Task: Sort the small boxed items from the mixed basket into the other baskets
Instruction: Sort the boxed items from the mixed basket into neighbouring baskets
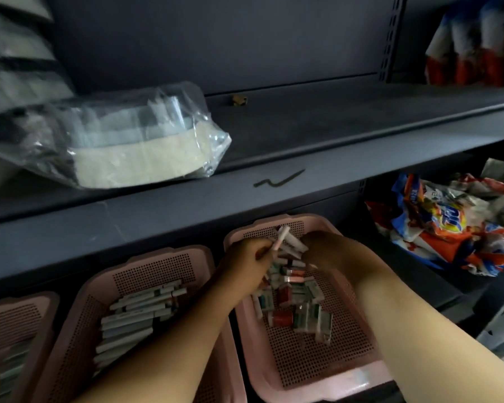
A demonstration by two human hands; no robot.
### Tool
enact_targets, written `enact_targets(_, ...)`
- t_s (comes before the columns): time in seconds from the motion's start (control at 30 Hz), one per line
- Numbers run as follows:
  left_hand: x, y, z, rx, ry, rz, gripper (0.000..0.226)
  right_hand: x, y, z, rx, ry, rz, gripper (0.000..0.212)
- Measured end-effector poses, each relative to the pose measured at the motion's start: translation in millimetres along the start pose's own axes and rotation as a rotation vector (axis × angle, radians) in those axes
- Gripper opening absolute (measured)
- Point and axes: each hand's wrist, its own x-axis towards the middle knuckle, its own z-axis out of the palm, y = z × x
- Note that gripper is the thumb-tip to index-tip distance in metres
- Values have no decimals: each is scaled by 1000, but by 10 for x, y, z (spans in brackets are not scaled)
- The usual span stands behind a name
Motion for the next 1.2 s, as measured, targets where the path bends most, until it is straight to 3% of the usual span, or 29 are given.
enact_targets(0.13, -164, 83, -258, 9, 23, 27, 13, -174, -73, -71, 69, 73, -96, 4)
enact_targets(0.27, -438, 56, -533, 64, 65, 40, 11, -383, -184, -14, 245, 83, -165, 27)
enact_targets(0.47, -1067, -222, -1000, 198, 118, -16, 7, -856, -730, 145, 400, 29, -217, 11)
enact_targets(0.67, -1813, -620, -1362, 363, 38, -149, 14, -994, -1216, 605, 370, 33, -273, 3)
enact_targets(0.77, -2115, -692, -1458, 416, -20, -215, 17, -1094, -1392, 767, 333, -5, -288, 14)
enact_targets(0.97, -2411, -703, -1460, 484, -163, -323, 30, -1272, -1616, 981, 295, -48, -272, 11)
enact_targets(1.03, -2430, -696, -1437, 454, -147, -344, 31, -1261, -1662, 1061, 338, -83, -265, 11)
enact_targets(1.2, -2323, -635, -1368, 99, 97, -339, 20, -1251, -1768, 1267, 506, -76, -253, 4)
